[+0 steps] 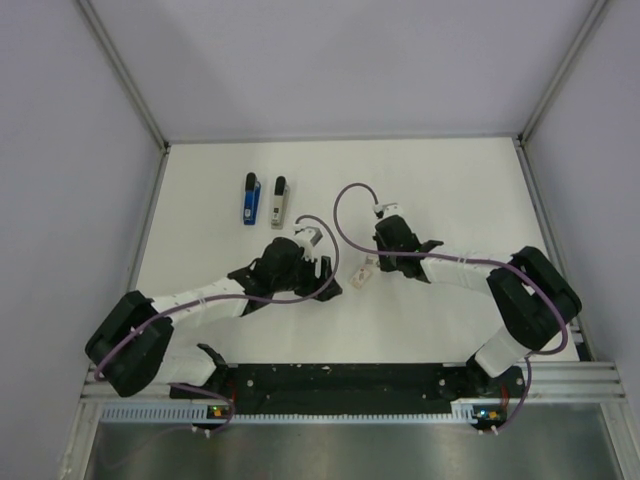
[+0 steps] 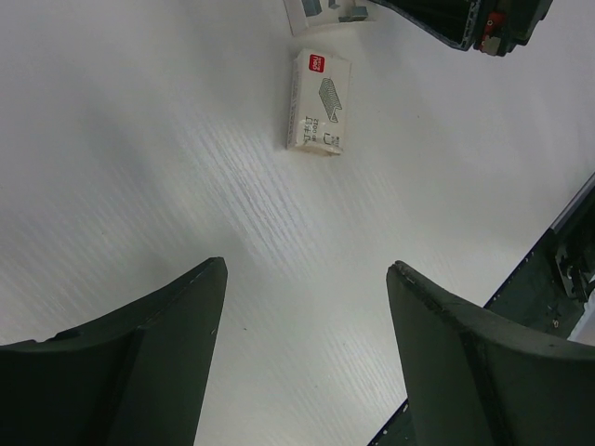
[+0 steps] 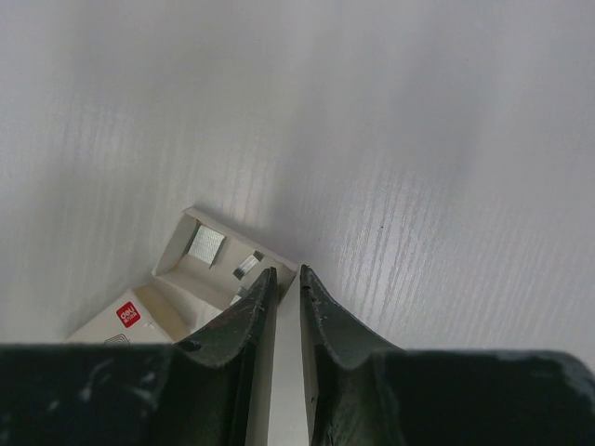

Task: Unload the staples from the stapler

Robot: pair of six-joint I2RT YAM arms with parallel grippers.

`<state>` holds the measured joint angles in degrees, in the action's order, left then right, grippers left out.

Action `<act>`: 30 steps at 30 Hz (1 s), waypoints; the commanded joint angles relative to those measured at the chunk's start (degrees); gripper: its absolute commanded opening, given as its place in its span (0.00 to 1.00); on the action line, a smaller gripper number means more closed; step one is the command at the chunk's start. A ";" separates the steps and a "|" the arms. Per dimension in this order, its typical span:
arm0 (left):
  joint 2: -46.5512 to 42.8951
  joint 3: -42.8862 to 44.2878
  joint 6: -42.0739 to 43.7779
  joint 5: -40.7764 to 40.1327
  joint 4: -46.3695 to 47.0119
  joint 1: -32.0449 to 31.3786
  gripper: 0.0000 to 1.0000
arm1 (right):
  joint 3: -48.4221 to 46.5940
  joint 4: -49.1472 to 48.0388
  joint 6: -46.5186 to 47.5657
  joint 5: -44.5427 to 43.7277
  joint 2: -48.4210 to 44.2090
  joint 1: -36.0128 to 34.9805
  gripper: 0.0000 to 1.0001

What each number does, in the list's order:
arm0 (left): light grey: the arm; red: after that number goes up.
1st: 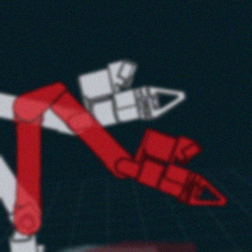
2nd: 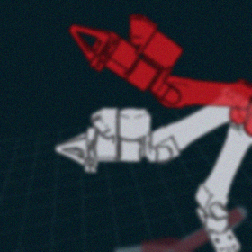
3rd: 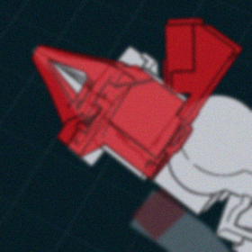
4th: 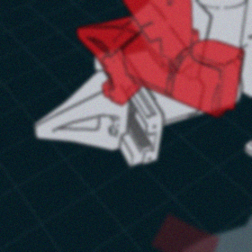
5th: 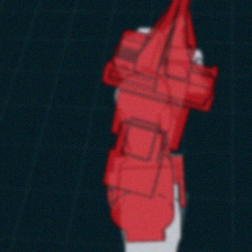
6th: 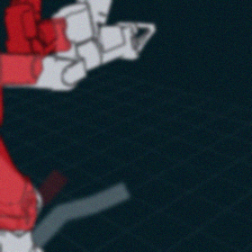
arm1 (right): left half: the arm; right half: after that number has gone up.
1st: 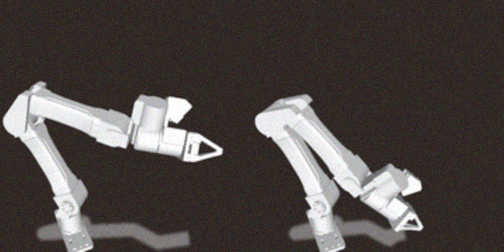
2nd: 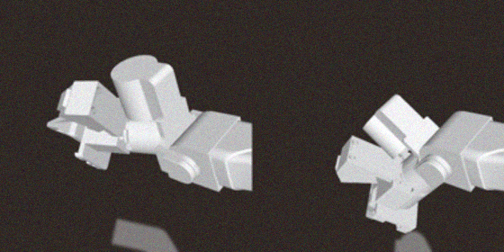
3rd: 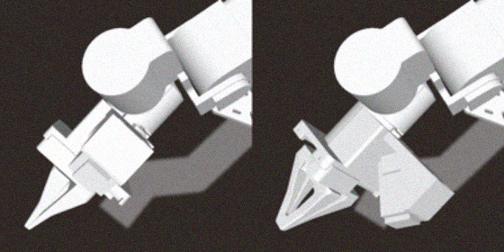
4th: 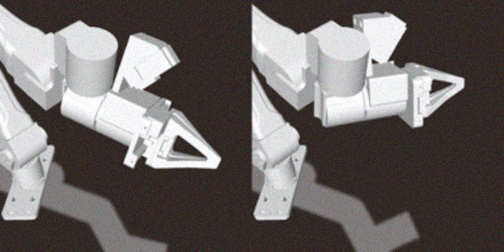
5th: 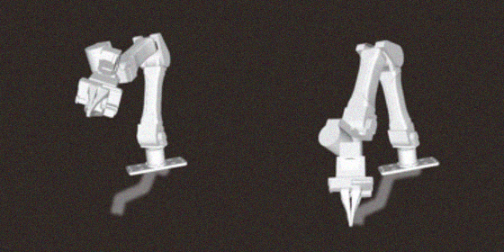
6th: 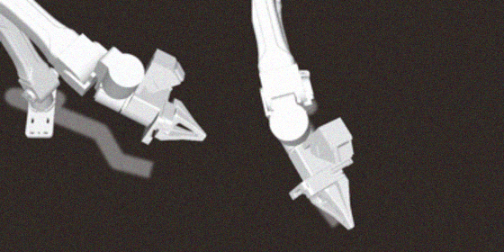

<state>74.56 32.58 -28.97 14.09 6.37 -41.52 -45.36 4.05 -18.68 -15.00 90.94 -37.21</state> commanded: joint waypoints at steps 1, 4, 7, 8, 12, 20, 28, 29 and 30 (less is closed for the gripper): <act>1.11 1.70 -1.09 0.41 4.35 -0.76 0.75 | 0.10 -1.77 -0.83 0.41 0.21 0.74 0.16; 1.81 2.14 -1.44 0.68 4.79 -1.11 0.75 | 0.01 -1.77 -0.75 0.41 0.29 0.74 0.15; 2.69 2.58 -1.70 0.94 5.32 -1.46 0.75 | -0.16 -1.51 -0.57 0.24 0.21 0.74 0.09; 2.95 2.75 -1.79 1.03 5.49 -1.64 0.74 | -0.16 -1.42 -0.66 0.15 0.21 0.74 0.07; 4.01 3.11 -2.40 1.29 6.28 -2.25 0.74 | -0.16 -1.24 -0.48 0.15 -0.14 0.82 0.01; 5.68 3.11 -3.98 1.64 8.39 -3.39 0.74 | 0.19 -1.50 -0.57 -0.46 -1.02 1.00 0.00; 7.00 3.28 -4.78 1.29 9.36 -4.71 0.74 | 1.15 -2.73 -1.36 2.08 -1.55 1.00 0.00; 7.00 3.19 -4.78 1.21 9.36 -4.80 0.74 | 1.59 -2.82 -1.28 2.17 -1.81 1.00 0.00; 7.00 3.28 -4.78 1.03 9.36 -4.71 0.74 | 2.03 -2.91 -1.36 2.61 -2.08 0.91 0.00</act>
<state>81.28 33.93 -33.15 15.20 12.16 -45.93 -44.86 3.31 -19.22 -13.87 90.91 -36.82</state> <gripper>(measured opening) 0.741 0.005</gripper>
